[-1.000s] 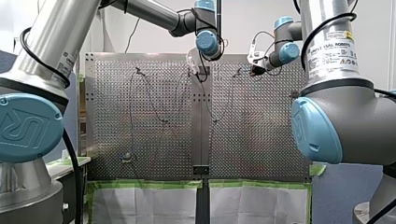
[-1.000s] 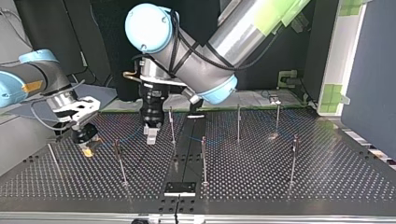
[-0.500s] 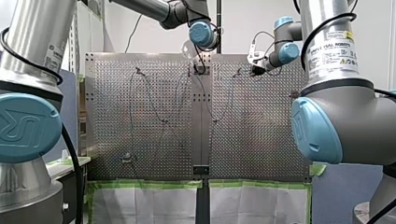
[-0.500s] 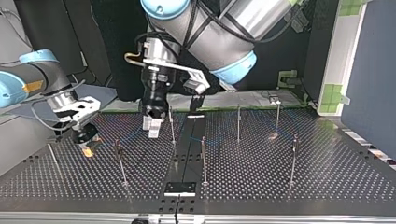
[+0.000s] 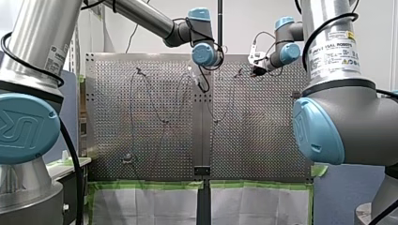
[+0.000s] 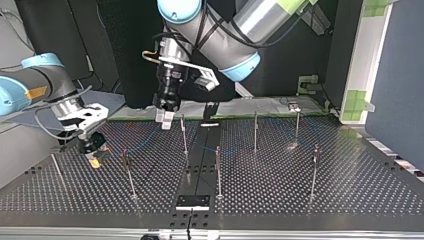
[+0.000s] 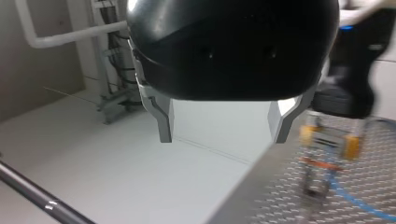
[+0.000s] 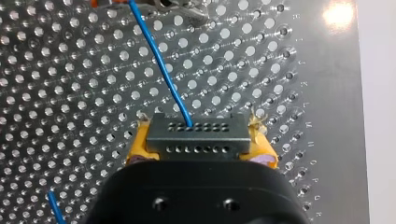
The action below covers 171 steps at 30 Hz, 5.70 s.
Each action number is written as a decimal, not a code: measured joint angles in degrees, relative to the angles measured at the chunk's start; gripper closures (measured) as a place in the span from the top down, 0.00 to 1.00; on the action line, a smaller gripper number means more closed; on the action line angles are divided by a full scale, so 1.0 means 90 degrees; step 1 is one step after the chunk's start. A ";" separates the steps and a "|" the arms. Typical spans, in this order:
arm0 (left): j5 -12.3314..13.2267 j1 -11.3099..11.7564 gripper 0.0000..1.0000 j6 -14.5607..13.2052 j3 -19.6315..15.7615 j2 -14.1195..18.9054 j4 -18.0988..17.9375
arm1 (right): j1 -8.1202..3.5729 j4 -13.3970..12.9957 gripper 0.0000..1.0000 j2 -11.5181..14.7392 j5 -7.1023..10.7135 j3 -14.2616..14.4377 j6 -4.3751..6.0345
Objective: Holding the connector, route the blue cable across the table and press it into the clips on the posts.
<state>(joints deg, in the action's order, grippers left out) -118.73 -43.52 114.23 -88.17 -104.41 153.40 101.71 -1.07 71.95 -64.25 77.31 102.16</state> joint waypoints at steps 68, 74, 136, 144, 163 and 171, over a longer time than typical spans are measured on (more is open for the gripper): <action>-0.0047 0.0931 1.00 0.0562 -0.3695 -0.0850 -0.3681 | -0.0065 -0.0004 0.00 -0.0029 -0.0068 0.0000 0.0009; 0.0257 0.1234 1.00 0.0629 -0.4000 -0.0847 -0.3963 | -0.0065 -0.0009 0.00 -0.0030 -0.0069 0.0000 0.0009; 0.1108 0.1904 1.00 0.0452 -0.5917 -0.0843 -0.4358 | -0.0085 -0.0010 0.00 -0.0049 -0.0069 0.0000 -0.0001; 0.1108 0.1903 1.00 0.0452 -0.5918 -0.0843 -0.4358 | -0.0085 -0.0010 0.00 -0.0049 -0.0069 -0.0001 -0.0001; 0.1108 0.1903 1.00 0.0452 -0.5918 -0.0843 -0.4358 | -0.0085 -0.0010 0.00 -0.0049 -0.0069 0.0000 -0.0001; 0.1108 0.1903 1.00 0.0452 -0.5918 -0.0843 -0.4358 | -0.0085 -0.0010 0.00 -0.0049 -0.0069 0.0000 -0.0001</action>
<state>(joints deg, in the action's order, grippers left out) -108.76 -26.39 118.30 -141.43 -112.00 114.18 100.95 -1.15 71.51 -64.88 77.31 102.15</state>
